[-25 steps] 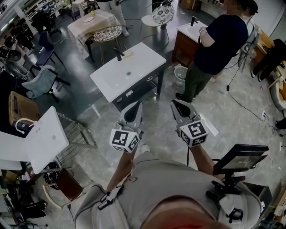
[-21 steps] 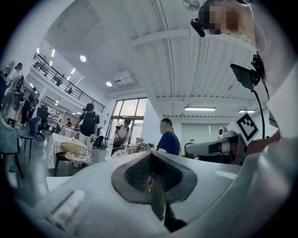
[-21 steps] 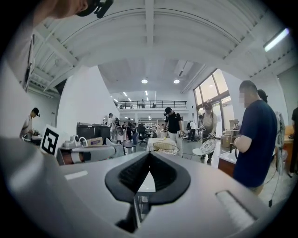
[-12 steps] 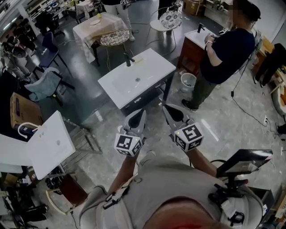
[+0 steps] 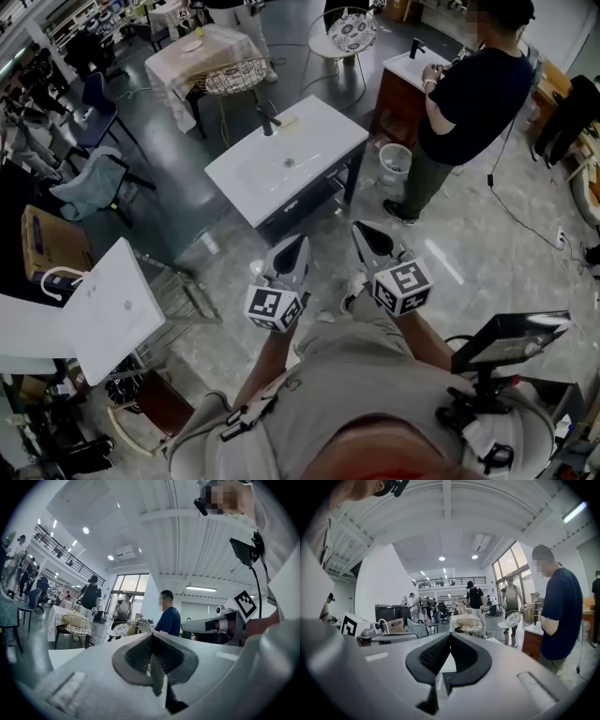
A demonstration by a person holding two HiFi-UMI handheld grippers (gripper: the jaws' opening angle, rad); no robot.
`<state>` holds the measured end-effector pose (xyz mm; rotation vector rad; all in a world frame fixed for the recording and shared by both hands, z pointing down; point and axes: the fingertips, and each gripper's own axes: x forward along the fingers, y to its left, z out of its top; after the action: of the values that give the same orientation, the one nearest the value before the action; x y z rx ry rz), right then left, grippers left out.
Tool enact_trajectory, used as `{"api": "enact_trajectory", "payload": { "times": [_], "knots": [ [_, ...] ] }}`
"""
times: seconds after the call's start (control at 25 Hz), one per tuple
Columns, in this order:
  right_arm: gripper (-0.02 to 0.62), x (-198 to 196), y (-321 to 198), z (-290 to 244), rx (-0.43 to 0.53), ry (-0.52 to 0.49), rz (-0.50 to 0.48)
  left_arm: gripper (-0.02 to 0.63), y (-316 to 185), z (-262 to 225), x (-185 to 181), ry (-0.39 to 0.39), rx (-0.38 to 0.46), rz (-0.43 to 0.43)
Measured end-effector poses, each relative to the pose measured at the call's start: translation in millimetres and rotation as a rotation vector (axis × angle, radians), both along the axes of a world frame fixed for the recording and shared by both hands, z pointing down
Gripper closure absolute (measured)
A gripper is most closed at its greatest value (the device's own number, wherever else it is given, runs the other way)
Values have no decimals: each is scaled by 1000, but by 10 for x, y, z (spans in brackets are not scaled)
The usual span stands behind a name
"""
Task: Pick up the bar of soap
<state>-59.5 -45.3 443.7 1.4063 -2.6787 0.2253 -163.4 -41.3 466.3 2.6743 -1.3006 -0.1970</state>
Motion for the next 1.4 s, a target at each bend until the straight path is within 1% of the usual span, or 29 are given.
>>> {"api": "enact_trajectory", "payload": {
  "times": [0.12, 0.24, 0.4, 0.56, 0.72, 0.88, 1.04, 1.12, 1.24, 1.4],
  "knots": [
    [591, -6, 34, 28, 2, -10, -5, 607, 30, -17, 48, -7, 12, 11],
    [591, -47, 42, 30, 10, -10, -19, 606, 46, -51, 29, 1, 23, 0],
    [591, -81, -14, 29, 19, -7, -34, 606, 69, -87, -81, 18, 22, -40],
    [591, -77, -118, 101, -9, -23, -44, 606, 74, -87, -202, 15, 18, -82],
    [591, -202, -230, 155, -20, -23, -97, 607, 14, -37, -390, 1, 4, -148],
    [591, -243, -493, 189, -24, -23, -140, 606, -187, 21, -462, -5, -12, -200],
    [591, -92, -916, 260, -6, -9, -161, 607, -556, 137, -381, -18, -33, -233],
    [591, 18, -1098, 309, -13, -1, -162, 606, -694, 200, -337, -37, -49, -239],
    [591, 197, -1364, 371, -28, 0, -164, 607, -872, 260, -312, -47, -81, -272],
    [591, 500, -1732, 409, -18, 13, -172, 606, -1183, 309, -117, -57, -100, -299]
  ]
}}
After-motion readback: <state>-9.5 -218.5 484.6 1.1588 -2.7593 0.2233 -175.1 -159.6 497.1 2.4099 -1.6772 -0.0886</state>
